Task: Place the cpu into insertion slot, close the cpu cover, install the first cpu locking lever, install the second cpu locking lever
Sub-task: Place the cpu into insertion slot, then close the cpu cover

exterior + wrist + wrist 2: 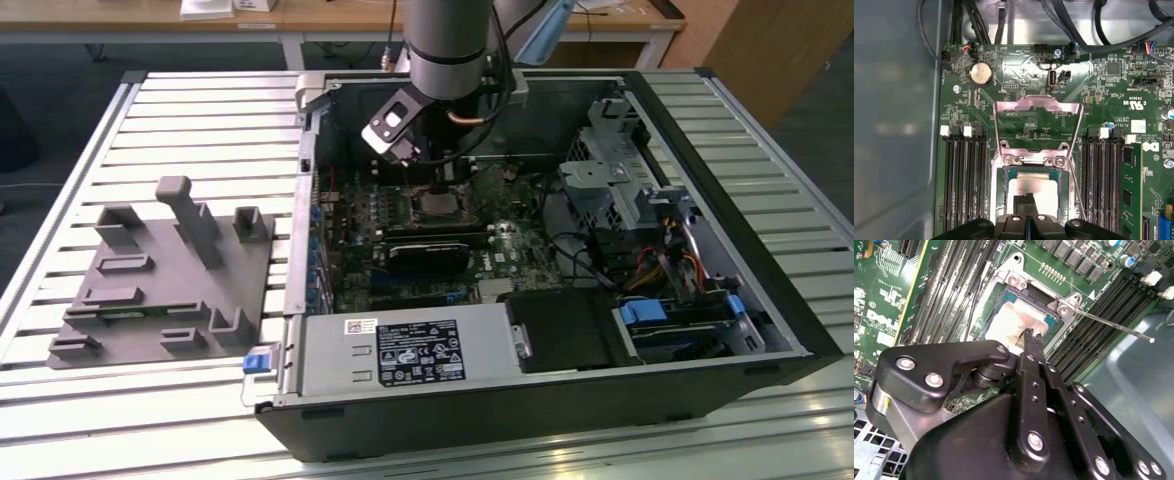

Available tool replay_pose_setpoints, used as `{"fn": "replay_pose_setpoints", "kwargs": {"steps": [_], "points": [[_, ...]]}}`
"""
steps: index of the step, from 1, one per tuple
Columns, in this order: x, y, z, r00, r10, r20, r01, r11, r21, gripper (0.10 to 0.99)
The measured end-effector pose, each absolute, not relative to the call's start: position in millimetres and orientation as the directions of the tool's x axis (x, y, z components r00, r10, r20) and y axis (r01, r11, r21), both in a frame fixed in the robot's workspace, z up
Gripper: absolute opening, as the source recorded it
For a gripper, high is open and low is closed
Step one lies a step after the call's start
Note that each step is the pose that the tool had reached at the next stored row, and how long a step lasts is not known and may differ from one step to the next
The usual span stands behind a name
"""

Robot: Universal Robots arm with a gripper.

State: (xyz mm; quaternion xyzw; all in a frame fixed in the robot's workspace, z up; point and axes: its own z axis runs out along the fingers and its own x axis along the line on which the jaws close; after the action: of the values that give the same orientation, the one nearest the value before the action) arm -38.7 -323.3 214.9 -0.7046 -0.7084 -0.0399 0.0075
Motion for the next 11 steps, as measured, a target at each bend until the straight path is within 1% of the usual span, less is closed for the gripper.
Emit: {"fn": "replay_pose_setpoints", "kwargs": {"steps": [11], "points": [[-28.0,-323.3,215.0,-0.006,0.998,0.067,0.999,0.004,0.041,0.106]]}}
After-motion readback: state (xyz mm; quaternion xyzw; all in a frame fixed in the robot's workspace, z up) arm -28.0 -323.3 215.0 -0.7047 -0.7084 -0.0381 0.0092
